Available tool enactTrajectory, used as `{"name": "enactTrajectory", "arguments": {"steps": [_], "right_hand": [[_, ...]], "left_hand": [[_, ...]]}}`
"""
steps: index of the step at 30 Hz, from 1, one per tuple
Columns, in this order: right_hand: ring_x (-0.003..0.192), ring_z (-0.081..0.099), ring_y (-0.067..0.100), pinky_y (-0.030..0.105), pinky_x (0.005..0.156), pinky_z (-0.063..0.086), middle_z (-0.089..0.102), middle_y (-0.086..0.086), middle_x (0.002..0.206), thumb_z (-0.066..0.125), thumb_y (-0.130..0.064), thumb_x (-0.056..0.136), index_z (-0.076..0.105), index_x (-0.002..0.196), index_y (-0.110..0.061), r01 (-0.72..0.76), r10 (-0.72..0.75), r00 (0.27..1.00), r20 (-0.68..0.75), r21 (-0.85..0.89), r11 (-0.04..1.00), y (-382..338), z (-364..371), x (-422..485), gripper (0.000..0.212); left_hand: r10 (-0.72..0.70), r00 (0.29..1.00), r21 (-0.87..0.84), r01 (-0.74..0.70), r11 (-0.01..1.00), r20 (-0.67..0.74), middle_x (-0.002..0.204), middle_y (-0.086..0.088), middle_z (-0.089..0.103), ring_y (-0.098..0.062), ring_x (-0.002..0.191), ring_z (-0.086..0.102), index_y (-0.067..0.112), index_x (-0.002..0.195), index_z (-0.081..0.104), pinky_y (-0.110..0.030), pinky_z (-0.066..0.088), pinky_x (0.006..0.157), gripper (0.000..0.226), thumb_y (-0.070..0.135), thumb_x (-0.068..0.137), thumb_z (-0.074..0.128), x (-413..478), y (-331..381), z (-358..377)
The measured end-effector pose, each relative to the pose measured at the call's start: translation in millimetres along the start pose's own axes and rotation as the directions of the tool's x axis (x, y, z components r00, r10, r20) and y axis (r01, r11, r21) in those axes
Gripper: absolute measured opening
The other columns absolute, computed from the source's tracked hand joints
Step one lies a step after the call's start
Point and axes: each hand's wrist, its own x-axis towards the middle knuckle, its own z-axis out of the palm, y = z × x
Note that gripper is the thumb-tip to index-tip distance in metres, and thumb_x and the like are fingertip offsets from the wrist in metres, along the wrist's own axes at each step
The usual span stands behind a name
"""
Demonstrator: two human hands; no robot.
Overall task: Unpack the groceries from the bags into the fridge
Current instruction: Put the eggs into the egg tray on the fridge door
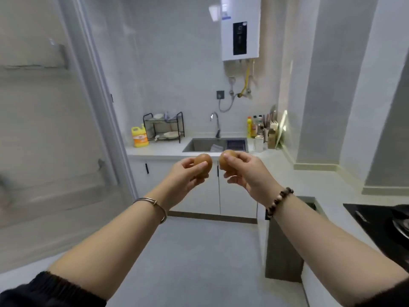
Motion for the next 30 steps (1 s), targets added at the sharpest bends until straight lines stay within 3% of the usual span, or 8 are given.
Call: {"name": "enactTrajectory", "arguments": {"steps": [6, 11, 19, 24, 28, 30], "right_hand": [[0.071, 0.059, 0.014, 0.03, 0.068, 0.049, 0.064, 0.003, 0.086, 0.065, -0.018, 0.087, 0.06, 0.101, -0.023, 0.187, -0.19, 0.98, 0.051, 0.055, 0.981, -27.6, 137.4, 33.3, 0.015], [0.067, 0.057, 0.011, 0.022, 0.06, 0.045, 0.064, 0.001, 0.083, 0.068, -0.017, 0.084, 0.062, 0.107, -0.02, 0.301, -0.31, 0.944, 0.11, 0.097, 0.949, -56.4, 207.9, 62.6, 0.024], [0.067, 0.059, 0.002, 0.016, 0.062, 0.045, 0.066, -0.002, 0.083, 0.071, -0.017, 0.081, 0.063, 0.098, -0.028, 0.488, -0.514, 0.841, 0.17, 0.174, 0.855, -111.5, 275.8, 120.6, 0.022], [0.067, 0.06, 0.002, 0.017, 0.063, 0.047, 0.067, -0.001, 0.083, 0.074, -0.017, 0.079, 0.064, 0.101, -0.024, 0.644, -0.67, 0.725, 0.16, 0.187, 0.742, -160.9, 307.4, 145.2, 0.025], [0.08, 0.065, 0.012, 0.023, 0.072, 0.054, 0.068, -0.002, 0.088, 0.075, -0.019, 0.077, 0.061, 0.098, -0.028, 0.783, -0.796, 0.596, 0.11, 0.14, 0.606, -189.4, 335.1, 146.6, 0.027], [0.079, 0.063, 0.01, 0.021, 0.07, 0.053, 0.067, -0.007, 0.087, 0.076, -0.021, 0.076, 0.061, 0.1, -0.027, 0.843, -0.844, 0.528, 0.096, 0.061, 0.535, -198.5, 353.3, 146.1, 0.029]], "left_hand": [[0.136, 0.966, 0.124, -0.111, 0.986, -0.22, 0.106, -0.009, 0.062, -0.02, 0.091, 0.062, 0.015, 0.117, 0.058, -0.027, 0.048, 0.067, 0.031, 0.025, 0.088, 0.062, -32.9, 51.1, -121.1], [0.291, 0.89, 0.193, -0.236, 0.952, -0.351, 0.092, -0.002, 0.06, -0.015, 0.085, 0.058, 0.018, 0.101, 0.06, -0.026, 0.046, 0.066, 0.011, 0.02, 0.09, 0.06, -47.6, 93.3, -175.6], [0.536, 0.707, 0.339, -0.418, 0.843, -0.461, 0.092, -0.003, 0.067, -0.015, 0.083, 0.063, 0.018, 0.1, 0.062, -0.027, 0.047, 0.068, 0.016, 0.024, 0.085, 0.066, -40.2, 169.0, -228.7], [0.749, 0.537, 0.565, -0.503, 0.653, -0.387, 0.094, -0.004, 0.069, -0.015, 0.084, 0.066, 0.021, 0.099, 0.064, -0.023, 0.053, 0.073, 0.019, 0.025, 0.082, 0.069, -42.6, 226.1, -250.6], [0.824, 0.471, 0.655, -0.521, 0.548, -0.315, 0.095, -0.004, 0.07, -0.018, 0.089, 0.068, 0.023, 0.1, 0.064, -0.025, 0.055, 0.076, 0.035, 0.04, 0.07, 0.068, -49.6, 255.3, -269.1], [0.845, 0.438, 0.702, -0.496, 0.511, -0.306, 0.094, -0.001, 0.07, -0.016, 0.087, 0.068, 0.023, 0.102, 0.064, -0.025, 0.055, 0.078, 0.032, 0.038, 0.074, 0.069, -55.0, 263.8, -286.1]]}}
